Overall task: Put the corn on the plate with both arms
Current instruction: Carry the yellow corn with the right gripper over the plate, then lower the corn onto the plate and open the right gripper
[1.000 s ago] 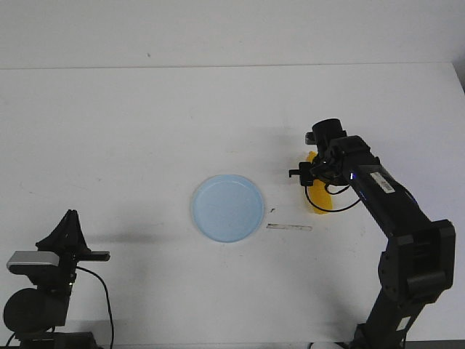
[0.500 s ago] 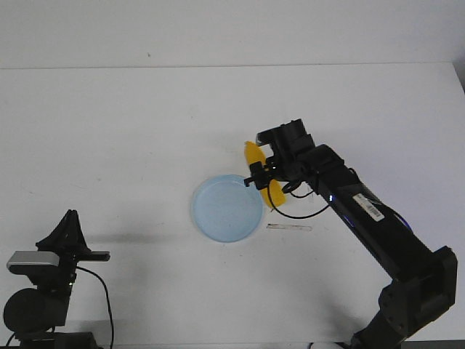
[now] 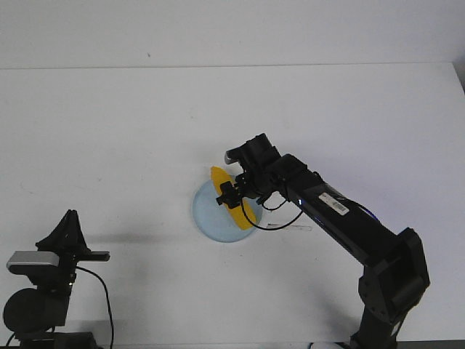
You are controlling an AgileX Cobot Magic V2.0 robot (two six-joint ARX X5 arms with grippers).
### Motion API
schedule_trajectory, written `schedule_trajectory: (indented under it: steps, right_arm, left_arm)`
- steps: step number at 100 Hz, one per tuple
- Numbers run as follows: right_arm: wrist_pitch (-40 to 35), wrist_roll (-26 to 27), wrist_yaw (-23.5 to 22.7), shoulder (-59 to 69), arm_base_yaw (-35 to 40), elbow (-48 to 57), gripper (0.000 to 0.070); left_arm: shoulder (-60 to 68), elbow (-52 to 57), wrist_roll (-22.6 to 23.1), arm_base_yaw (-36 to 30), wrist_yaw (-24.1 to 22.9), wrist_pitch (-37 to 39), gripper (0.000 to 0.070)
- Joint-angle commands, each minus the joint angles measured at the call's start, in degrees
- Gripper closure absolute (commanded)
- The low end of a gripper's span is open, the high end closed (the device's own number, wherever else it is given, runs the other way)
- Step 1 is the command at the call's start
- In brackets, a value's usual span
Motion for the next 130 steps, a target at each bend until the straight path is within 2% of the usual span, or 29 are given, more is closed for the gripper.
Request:
schedule_trajectory:
  steps: [1,16,49,65,95,109,130]
  right_arm:
    - [-0.13,0.50,-0.07,2.05,0.70,0.83,0.0442]
    - [-2.69,-0.66,-0.07,3.76,0.74,0.83,0.0442]
    - [-2.29,-1.42,-0.07,3.91,1.31,0.81,0.0437]
    - [-2.38,-1.44,-0.09,3.91,1.33,0.81,0.0346]
    - [-1.70,-1.36,-0.09,3.87,1.31,0.83,0.0340]
    - [-1.77,-1.38,-0.09,3.69,1.27,1.05,0.0252]
    - [-2.36,-1.46,-0.09,3.69,1.36,2.91,0.0249]
  left_arm:
    - [-0.09,0.39,0.79,0.02,-0.15,0.83,0.0699]
    - [-0.09,0.39,0.79,0.02,-0.15,0.83,0.0699]
    - [-0.09,0.39,0.79,0.00,-0.15,0.83,0.0699]
    - [-0.09,0.39,0.79,0.02,-0.15,0.83,0.0699]
    - [-0.09,0.39,0.79,0.02,-0.15,0.83,0.0699]
    - [-0.09,0.39,0.79,0.00,-0.15,0.83,0.0699]
    - [-0.09,0.39,0.79,0.00,-0.15,0.85,0.0699]
